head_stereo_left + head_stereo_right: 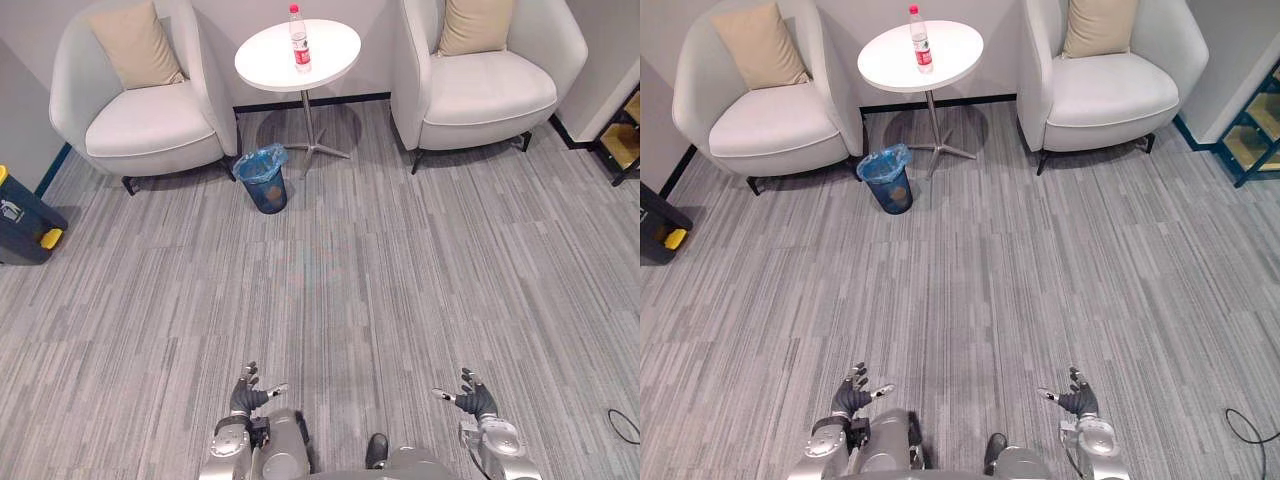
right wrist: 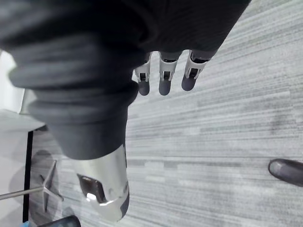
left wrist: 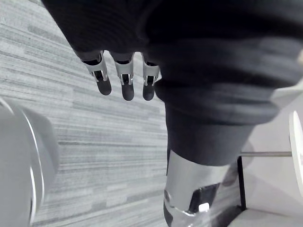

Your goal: Gather rubbish on tea table into small bin, then transfer packed bag to large trash can.

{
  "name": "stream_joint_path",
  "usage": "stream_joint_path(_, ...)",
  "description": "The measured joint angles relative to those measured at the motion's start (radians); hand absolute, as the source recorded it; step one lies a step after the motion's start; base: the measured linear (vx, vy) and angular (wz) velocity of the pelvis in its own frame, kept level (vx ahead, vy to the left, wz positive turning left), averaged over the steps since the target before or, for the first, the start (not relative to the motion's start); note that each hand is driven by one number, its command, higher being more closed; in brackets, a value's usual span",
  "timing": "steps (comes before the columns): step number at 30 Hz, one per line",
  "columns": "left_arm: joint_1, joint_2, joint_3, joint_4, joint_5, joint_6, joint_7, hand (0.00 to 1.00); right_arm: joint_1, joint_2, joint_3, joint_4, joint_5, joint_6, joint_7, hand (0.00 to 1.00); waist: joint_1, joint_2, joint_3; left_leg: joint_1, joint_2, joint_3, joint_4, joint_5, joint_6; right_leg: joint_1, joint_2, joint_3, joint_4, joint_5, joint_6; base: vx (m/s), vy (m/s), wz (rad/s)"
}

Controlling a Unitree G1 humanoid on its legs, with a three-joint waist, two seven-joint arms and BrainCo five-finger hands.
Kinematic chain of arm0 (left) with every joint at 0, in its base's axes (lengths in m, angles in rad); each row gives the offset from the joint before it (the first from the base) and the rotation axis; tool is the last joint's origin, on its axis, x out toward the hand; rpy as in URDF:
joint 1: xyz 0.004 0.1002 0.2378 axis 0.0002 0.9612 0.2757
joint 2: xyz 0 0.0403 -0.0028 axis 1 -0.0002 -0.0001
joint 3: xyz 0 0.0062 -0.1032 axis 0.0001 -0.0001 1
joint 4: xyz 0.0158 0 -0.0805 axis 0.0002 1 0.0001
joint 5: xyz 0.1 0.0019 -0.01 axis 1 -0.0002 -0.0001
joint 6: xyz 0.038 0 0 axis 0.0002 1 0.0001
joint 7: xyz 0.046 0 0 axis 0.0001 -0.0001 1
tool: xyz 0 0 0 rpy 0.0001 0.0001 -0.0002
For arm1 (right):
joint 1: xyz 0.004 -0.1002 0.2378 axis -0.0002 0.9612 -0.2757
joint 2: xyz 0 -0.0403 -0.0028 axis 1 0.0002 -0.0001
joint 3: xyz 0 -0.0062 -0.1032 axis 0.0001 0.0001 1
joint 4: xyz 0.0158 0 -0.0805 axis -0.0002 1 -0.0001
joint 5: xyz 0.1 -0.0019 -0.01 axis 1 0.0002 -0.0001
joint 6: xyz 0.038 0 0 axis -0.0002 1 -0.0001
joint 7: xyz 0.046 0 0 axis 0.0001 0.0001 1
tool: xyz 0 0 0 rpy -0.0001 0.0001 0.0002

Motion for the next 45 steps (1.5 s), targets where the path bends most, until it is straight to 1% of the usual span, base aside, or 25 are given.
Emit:
stream_joint_path(2, 0.014, 0.0, 0.01, -0.004, -0.006, -0.003, 0.001, 0.0, -0.004, -0.013, -0.003, 0.0, -0.004, 0.003, -0.013, 0.0, 0.006, 0.024, -0.01, 0.004, -0.032, -0.04, -0.222, 0.056, 0.006, 0.017, 0.004, 0.019, -0.013, -0.027, 0.035, 0.38, 0.231, -0.24)
stream_joint_path(4, 0.047, 0.004, 0.072, -0.005, -0.028, -0.006, 0.008, 0.0, -0.001, -0.007, 0.0, 0.0, -0.021, 0.008, -0.015, 0.0, 0.031, 0.004, -0.019, -0.001, -0.057, -0.058, -0.181, 0.163, 0.048, 0.047, -0.024, 0.061, 0.006, -0.089, 0.083, 0.45, 0.253, -0.42)
stream_joint_path(6, 0.057, 0.012, 0.086, -0.004, -0.041, -0.007, 0.02, 0.0, 0.014, 0.004, 0.0, 0.001, -0.037, 0.008, -0.015, 0.0, 0.042, -0.039, -0.023, -0.033, -0.086, -0.05, -0.059, 0.138, 0.083, 0.06, -0.071, 0.072, 0.052, -0.142, 0.115, 0.49, 0.2, -0.25)
stream_joint_path(8, 0.06, 0.003, 0.078, 0.001, -0.042, -0.006, 0.019, 0.0, 0.023, 0.009, -0.002, 0.001, -0.038, 0.009, -0.015, 0.0, 0.05, -0.052, -0.029, -0.021, -0.108, -0.034, 0.0, 0.06, 0.111, -0.003, -0.113, 0.102, 0.246, -0.171, 0.145, 0.51, 0.21, -0.15)
stream_joint_path(9, 0.065, 0.005, 0.062, 0.0, -0.042, -0.006, 0.019, 0.0, 0.031, 0.019, -0.002, 0.002, -0.047, 0.009, -0.014, 0.0, 0.048, -0.057, -0.032, 0.025, -0.13, -0.023, -0.013, 0.039, 0.119, -0.075, -0.148, 0.131, 0.452, -0.163, 0.16, 0.5, 0.252, 0.0)
stream_joint_path(10, 0.067, 0.006, 0.059, 0.0, -0.042, -0.007, 0.02, 0.0, 0.039, 0.034, 0.0, 0.003, -0.06, 0.011, -0.013, 0.0, 0.044, -0.066, -0.037, 0.074, -0.151, -0.012, -0.025, 0.014, 0.14, -0.157, -0.185, 0.165, 0.672, -0.129, 0.219, 0.52, 0.242, 0.01)
stream_joint_path(12, 0.068, 0.009, 0.055, 0.0, -0.042, -0.007, 0.021, 0.0, 0.035, 0.052, 0.005, 0.008, -0.072, 0.016, -0.01, 0.0, 0.025, -0.064, -0.036, 0.144, -0.166, -0.011, -0.03, -0.019, 0.155, -0.246, -0.211, 0.177, 0.906, -0.126, 0.223, 0.53, 0.164, 0.0)
stream_joint_path(14, 0.063, 0.012, 0.039, -0.003, -0.044, -0.007, 0.022, 0.0, 0.036, 0.07, 0.02, 0.009, -0.082, 0.019, -0.008, 0.0, 0.011, -0.056, -0.032, 0.261, -0.173, -0.012, -0.08, -0.053, 0.165, -0.35, -0.237, 0.121, 1.049, -0.156, 0.157, 0.57, 0.105, -0.04)
stream_joint_path(18, 0.046, 0.01, 0.022, -0.001, -0.044, -0.01, 0.02, 0.0, 0.017, 0.076, 0.046, -0.002, -0.1, 0.021, -0.006, 0.0, -0.032, -0.022, -0.015, 0.43, -0.138, -0.038, -0.193, -0.054, 0.164, -0.522, -0.183, 0.001, 0.848, -0.18, 0.116, 0.51, -0.027, 0.14)
stream_joint_path(19, 0.029, 0.008, 0.022, 0.003, -0.044, -0.011, 0.02, 0.0, 0.005, 0.07, 0.049, -0.004, -0.104, 0.015, -0.006, 0.0, -0.035, -0.012, -0.009, 0.465, -0.114, -0.045, -0.216, -0.054, 0.164, -0.562, -0.145, -0.007, 0.699, -0.163, 0.109, 0.62, -0.144, 0.24)
stream_joint_path(21, 0.009, 0.009, 0.022, 0.011, -0.043, -0.015, 0.021, 0.0, 0.001, 0.064, 0.05, -0.003, -0.106, 0.015, -0.006, 0.0, -0.038, -0.016, -0.01, 0.507, -0.095, -0.071, -0.237, -0.057, 0.138, -0.572, -0.087, 0.032, 0.409, -0.032, 0.114, 0.53, -0.154, 0.47)
stream_joint_path(22, 0.012, 0.015, 0.022, 0.016, -0.042, -0.017, 0.02, 0.0, 0.019, 0.061, 0.051, -0.001, -0.106, 0.014, -0.006, 0.0, -0.048, -0.039, -0.021, 0.542, -0.097, -0.11, -0.243, -0.082, 0.075, -0.551, -0.076, 0.09, 0.237, 0.135, 0.103, 0.49, -0.218, 0.78)
stream_joint_path(23, 0.014, 0.011, 0.024, 0.031, -0.041, -0.017, 0.02, 0.0, 0.027, 0.054, 0.048, 0.002, -0.102, 0.015, -0.005, 0.0, -0.057, -0.038, -0.027, 0.57, -0.089, -0.144, -0.233, -0.117, 0.034, -0.557, -0.077, 0.11, 0.288, 0.226, 0.037, 0.7, -0.29, 0.66)
stream_joint_path(24, 0.01, -0.006, 0.024, 0.051, -0.041, -0.015, 0.02, 0.0, 0.006, 0.037, 0.046, 0.012, -0.103, 0.021, -0.008, 0.0, -0.058, 0.0, -0.034, 0.569, -0.046, -0.156, -0.207, -0.122, 0.03, -0.572, -0.059, 0.084, 0.362, 0.185, 0.028, 0.66, -0.299, 0.59)
stream_joint_path(26, 0.003, -0.024, 0.028, 0.052, -0.041, -0.016, 0.02, 0.0, 0.003, 0.023, 0.045, 0.011, -0.103, 0.022, -0.009, 0.0, -0.068, 0.024, -0.042, 0.479, -0.012, -0.181, -0.021, -0.095, -0.001, -0.544, -0.047, 0.035, 0.379, 0.101, 0.015, 0.52, -0.24, 0.51)
stream_joint_path(27, -0.004, -0.041, 0.035, 0.052, -0.041, -0.015, 0.019, 0.0, 0.01, 0.028, 0.048, 0.012, -0.099, 0.027, -0.009, 0.0, -0.067, 0.038, -0.034, 0.401, 0.022, -0.184, 0.181, -0.024, -0.007, -0.48, -0.03, 0.006, 0.356, 0.075, 0.001, 0.51, -0.252, 0.53)
stream_joint_path(28, -0.001, -0.052, 0.033, 0.05, -0.041, -0.014, 0.017, 0.0, 0.024, 0.043, 0.06, 0.01, -0.084, 0.027, -0.011, 0.0, -0.058, 0.039, -0.032, 0.325, 0.071, -0.169, 0.391, 0.023, -0.013, -0.391, -0.008, -0.014, 0.299, 0.057, -0.01, 0.5, -0.239, 0.45)
stream_joint_path(31, 0.01, -0.057, 0.029, 0.028, -0.041, -0.012, 0.013, 0.0, 0.041, 0.085, 0.066, -0.002, -0.059, 0.025, -0.013, 0.0, -0.031, 0.007, -0.02, 0.183, 0.142, -0.049, 0.63, 0.0, 0.023, -0.183, 0.017, -0.026, 0.169, 0.024, -0.025, 0.45, -0.184, 0.18)
stream_joint_path(34, 0.007, -0.06, 0.024, 0.004, -0.041, -0.012, 0.005, 0.0, 0.031, 0.092, 0.056, 0.0, -0.043, 0.025, -0.014, 0.0, -0.022, 0.006, -0.022, 0.045, 0.104, -0.01, 0.467, -0.017, 0.048, -0.098, 0.013, -0.042, 0.093, 0.02, -0.005, 0.39, -0.096, 0.17)
stream_joint_path(37, 0.006, -0.063, 0.009, 0.003, -0.041, -0.005, -0.002, 0.0, 0.024, 0.091, 0.034, 0.002, -0.035, 0.026, -0.027, 0.0, 0.0, 0.005, -0.018, 0.025, -0.013, 0.016, -0.064, 0.026, 0.02, -0.015, -0.019, -0.047, 0.028, -0.004, 0.037, 0.43, 0.078, 0.06)
stream_joint_path(39, 0.01, -0.061, -0.004, 0.004, -0.041, -0.005, -0.001, 0.0, 0.027, 0.088, 0.014, 0.011, -0.035, 0.027, -0.033, 0.0, 0.004, 0.011, -0.02, 0.036, -0.037, 0.015, -0.234, 0.083, 0.031, 0.025, -0.02, -0.055, 0.011, -0.028, 0.068, 0.43, 0.166, 0.04)
stream_joint_path(40, 0.016, -0.057, -0.008, 0.005, -0.041, 0.0, -0.001, 0.0, 0.026, 0.085, 0.015, 0.032, -0.035, 0.028, -0.036, 0.0, 0.026, -0.001, -0.024, 0.052, -0.048, 0.021, -0.239, 0.201, 0.059, 0.052, -0.035, -0.04, 0.012, -0.059, 0.101, 0.45, 0.189, -0.12)
stream_joint_path(41, 0.016, -0.055, -0.008, 0.005, -0.041, 0.001, -0.001, 0.0, 0.026, 0.085, 0.015, 0.033, -0.035, 0.029, -0.036, 0.0, 0.027, -0.003, -0.029, 0.052, -0.062, 0.018, -0.227, 0.218, 0.084, 0.065, -0.046, -0.037, 0.013, -0.071, 0.114, 0.48, 0.171, -0.06)
stream_joint_path(43, 0.016, -0.048, -0.01, 0.006, -0.041, 0.004, -0.001, 0.0, 0.027, 0.096, 0.017, 0.039, -0.036, 0.029, -0.035, 0.0, 0.025, -0.046, -0.03, 0.033, -0.103, 0.018, -0.165, 0.172, 0.127, 0.072, -0.093, -0.04, 0.041, -0.089, 0.14, 0.47, 0.158, 0.14)
stream_joint_path(45, 0.0, -0.044, -0.017, 0.027, -0.041, 0.005, -0.003, 0.0, 0.023, 0.101, 0.016, 0.04, -0.037, 0.03, -0.029, 0.0, 0.025, -0.047, -0.03, 0.072, -0.123, 0.019, -0.153, 0.115, 0.144, -0.033, -0.144, -0.001, 0.334, -0.097, 0.155, 0.5, 0.221, 0.08)
